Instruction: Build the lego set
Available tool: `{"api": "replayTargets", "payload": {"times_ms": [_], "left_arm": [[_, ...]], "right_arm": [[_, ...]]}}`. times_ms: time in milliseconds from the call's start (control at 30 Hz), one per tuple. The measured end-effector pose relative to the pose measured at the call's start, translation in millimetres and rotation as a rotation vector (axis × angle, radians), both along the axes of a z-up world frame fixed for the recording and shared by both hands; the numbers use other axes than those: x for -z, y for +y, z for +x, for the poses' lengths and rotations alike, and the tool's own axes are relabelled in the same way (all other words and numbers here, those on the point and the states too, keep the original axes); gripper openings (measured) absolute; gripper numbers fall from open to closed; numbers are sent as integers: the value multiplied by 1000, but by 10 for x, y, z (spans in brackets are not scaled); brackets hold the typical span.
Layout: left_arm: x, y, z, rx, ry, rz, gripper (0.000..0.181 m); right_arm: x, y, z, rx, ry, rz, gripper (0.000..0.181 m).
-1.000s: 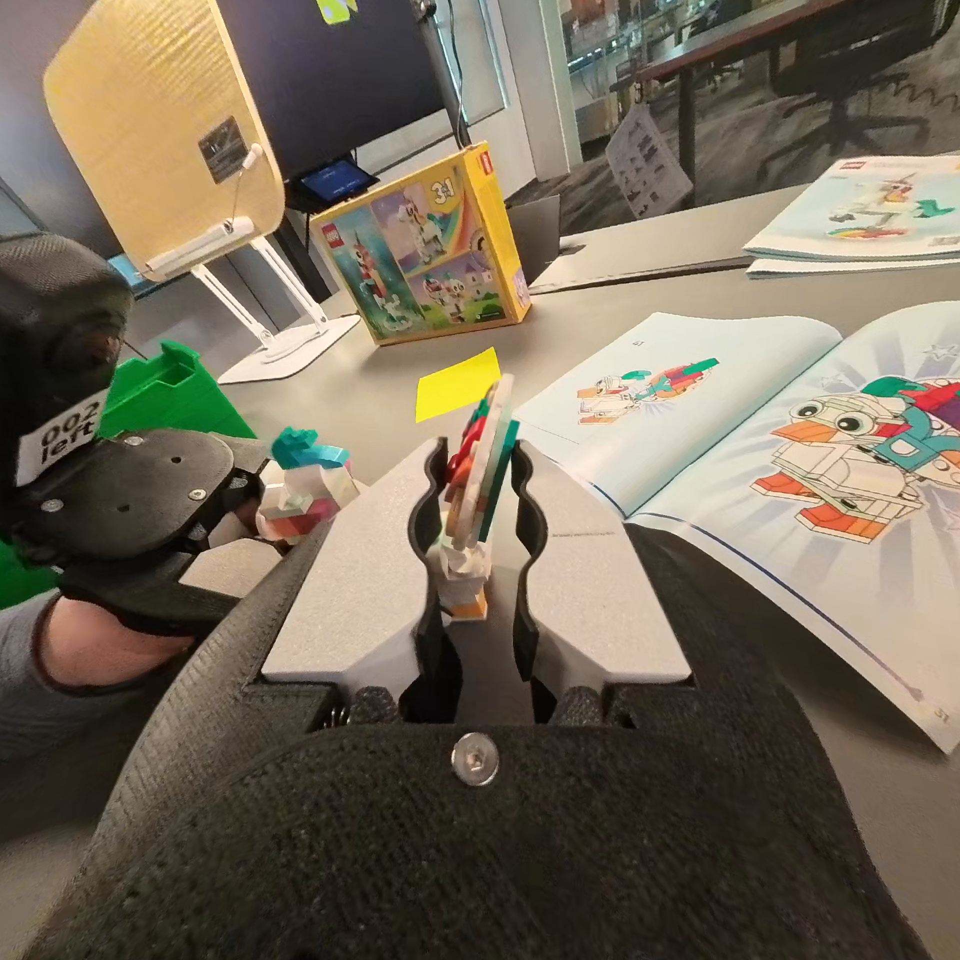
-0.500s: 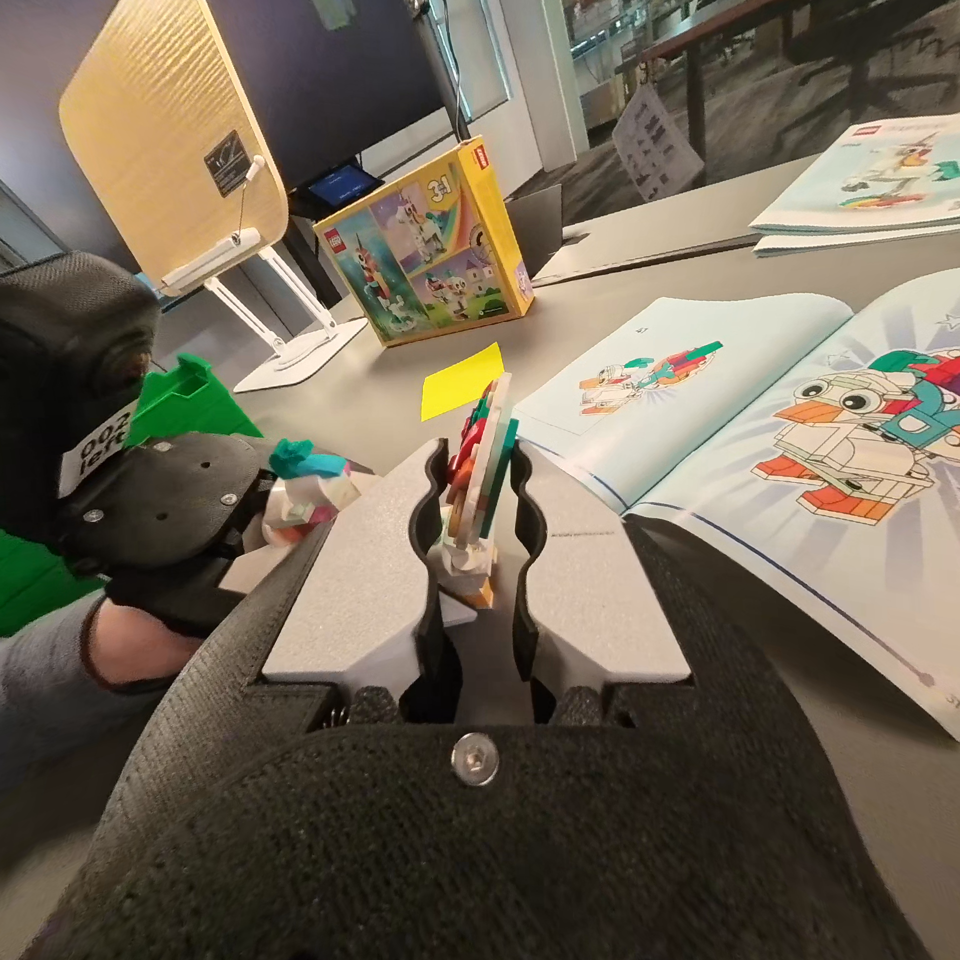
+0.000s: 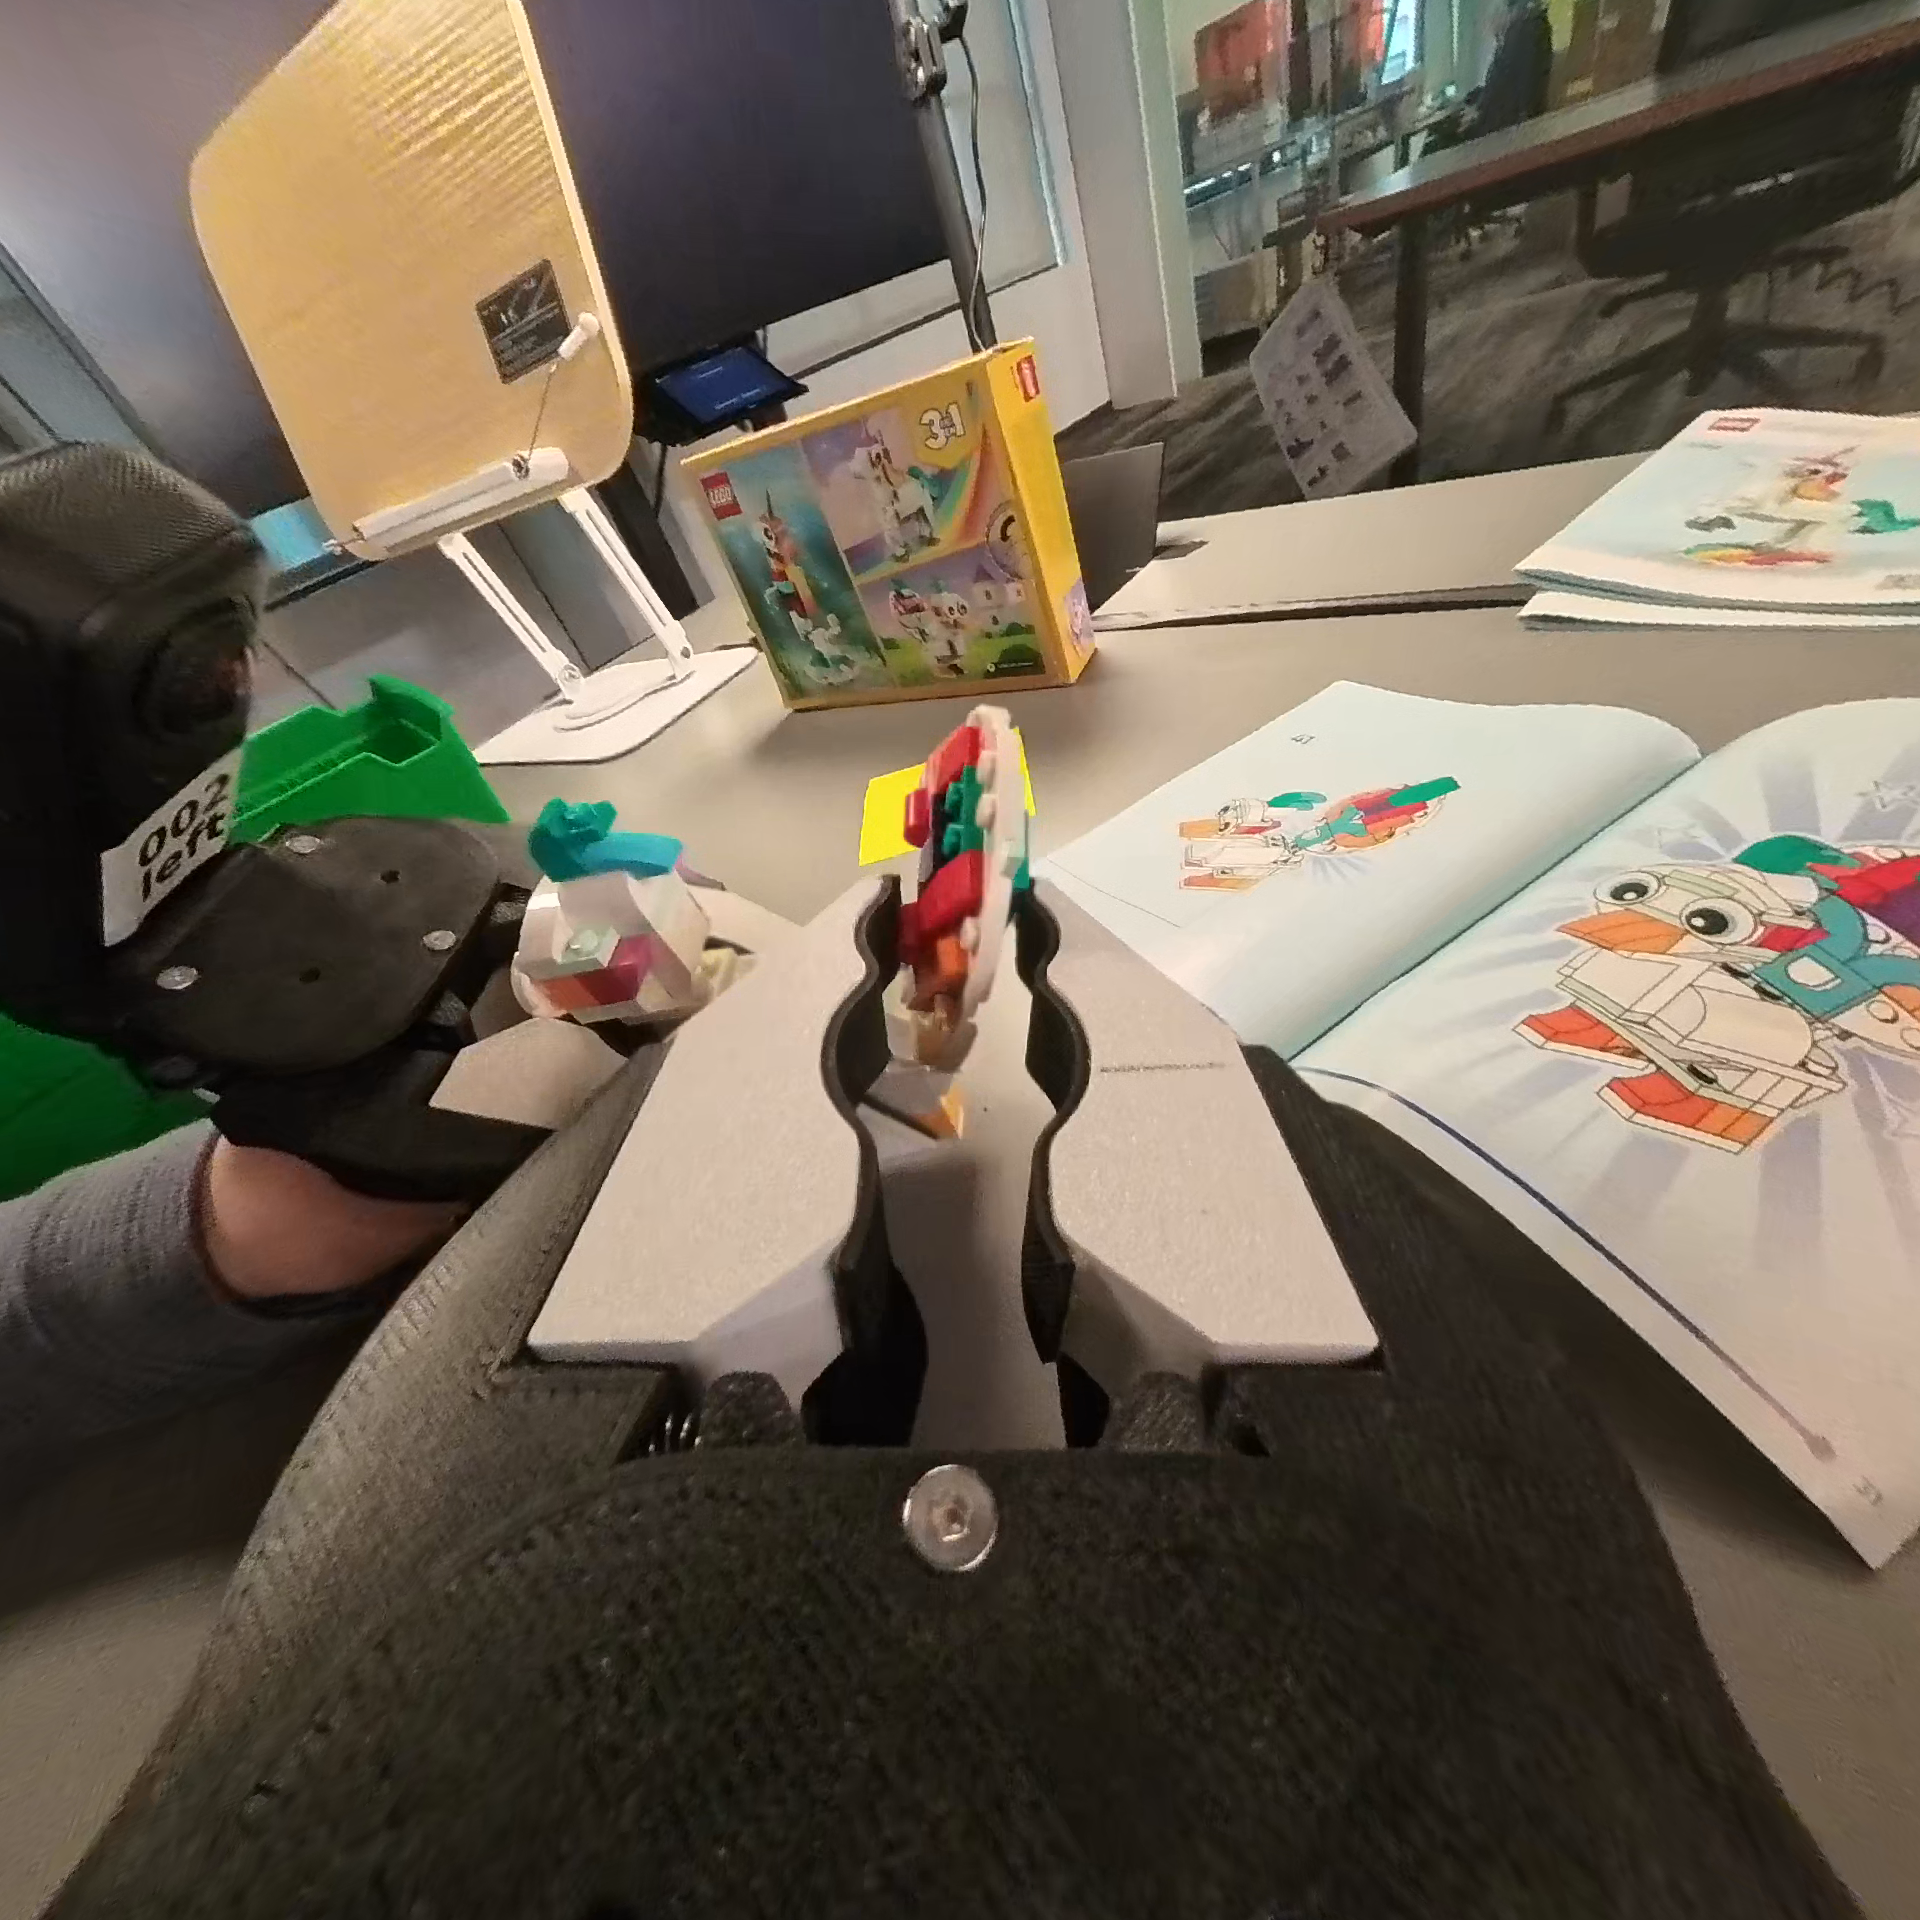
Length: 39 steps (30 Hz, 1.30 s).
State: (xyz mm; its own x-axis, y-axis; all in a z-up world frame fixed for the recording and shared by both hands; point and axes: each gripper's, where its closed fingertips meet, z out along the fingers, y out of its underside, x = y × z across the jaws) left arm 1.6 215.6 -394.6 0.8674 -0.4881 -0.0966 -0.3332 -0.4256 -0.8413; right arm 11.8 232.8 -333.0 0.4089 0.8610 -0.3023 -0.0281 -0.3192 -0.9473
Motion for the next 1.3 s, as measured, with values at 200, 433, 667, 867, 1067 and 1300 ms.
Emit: {"api": "replayTargets", "payload": {"times_ms": [200, 433, 667, 867, 1067, 1300], "left_arm": [[37, -6, 7, 13, 26, -13, 34], [60, -11, 37, 14, 43, -20, 33], [73, -10, 39, 11, 78, -8, 33], [60, -8, 35, 10, 60, -8, 33], [80, -6, 31, 6, 64, -20, 33], [72, -6, 29, 9, 24, -33, 33]], "right_arm": [[19, 5, -24, -27, -22, -39, 20], [20, -22, -45, -13, -106, 7, 19], [38, -31, -74, -10, -230, 45, 18], [38, 29, -49, -34, -82, -136, 19], [69, 50, -48, -40, -61, -164, 19], [64, 54, -35, -59, -26, -194, 19]]}}
